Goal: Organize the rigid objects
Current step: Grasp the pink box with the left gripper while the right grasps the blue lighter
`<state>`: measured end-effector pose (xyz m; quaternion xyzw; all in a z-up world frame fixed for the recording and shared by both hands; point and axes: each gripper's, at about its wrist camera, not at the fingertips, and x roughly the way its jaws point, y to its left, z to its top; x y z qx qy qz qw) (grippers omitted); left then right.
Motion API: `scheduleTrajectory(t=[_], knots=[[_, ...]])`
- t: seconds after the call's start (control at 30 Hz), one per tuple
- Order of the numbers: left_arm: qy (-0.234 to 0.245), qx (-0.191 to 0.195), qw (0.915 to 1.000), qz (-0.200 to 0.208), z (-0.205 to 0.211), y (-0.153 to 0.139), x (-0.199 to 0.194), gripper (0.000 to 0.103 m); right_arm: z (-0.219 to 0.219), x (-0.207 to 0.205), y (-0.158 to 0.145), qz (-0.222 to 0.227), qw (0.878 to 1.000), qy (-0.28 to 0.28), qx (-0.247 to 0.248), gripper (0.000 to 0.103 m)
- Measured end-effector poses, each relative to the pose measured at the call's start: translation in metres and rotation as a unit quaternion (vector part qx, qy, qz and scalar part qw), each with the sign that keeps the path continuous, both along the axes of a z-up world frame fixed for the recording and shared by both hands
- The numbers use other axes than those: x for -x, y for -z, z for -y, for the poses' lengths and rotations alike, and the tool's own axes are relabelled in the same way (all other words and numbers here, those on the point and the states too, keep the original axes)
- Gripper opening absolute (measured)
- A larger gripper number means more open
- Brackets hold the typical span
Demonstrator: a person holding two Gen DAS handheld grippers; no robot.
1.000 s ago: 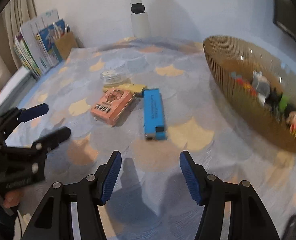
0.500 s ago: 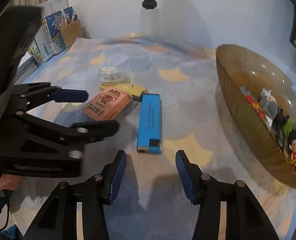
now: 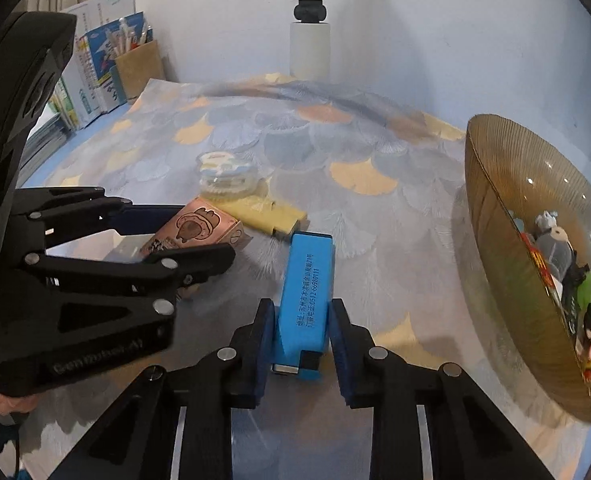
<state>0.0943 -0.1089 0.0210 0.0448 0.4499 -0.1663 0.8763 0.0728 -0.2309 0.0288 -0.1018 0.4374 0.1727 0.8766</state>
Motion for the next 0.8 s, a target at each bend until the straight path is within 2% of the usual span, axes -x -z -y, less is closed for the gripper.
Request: scheduleTrajectory(t=[0.13,0.4,0.5,0.57,0.73,0.8], knots=[[-0.002,0.006,1.0000,0.004,-0.004,-0.003,0.022,0.038,0.009,0.025,0.000,-0.002,1.000,-0.010,0.005,0.025],[-0.022,-0.016,0.9992,0.029,-0.008,-0.002,0.054,0.038,0.033,0.084,-0.001,-0.002,1.000,-0.009,0.011,0.025],[-0.028,-0.009,0.9992,0.027,-0.012,-0.001,0.053,0.038,0.032,0.077,-0.004,-0.010,1.000,0.010,0.007,0.033],[-0.035,-0.006,0.9990,0.027,-0.015,0.000,0.052,0.038,0.027,0.064,-0.007,-0.012,1.000,0.019,0.005,0.044],[-0.040,-0.008,0.9987,0.030,-0.016,0.000,0.053,0.038,-0.001,0.015,-0.002,-0.026,0.999,0.027,0.001,0.045],[-0.039,-0.014,0.9985,0.035,-0.014,0.000,0.054,0.038,-0.010,0.006,0.000,-0.017,1.000,0.023,0.008,0.039]])
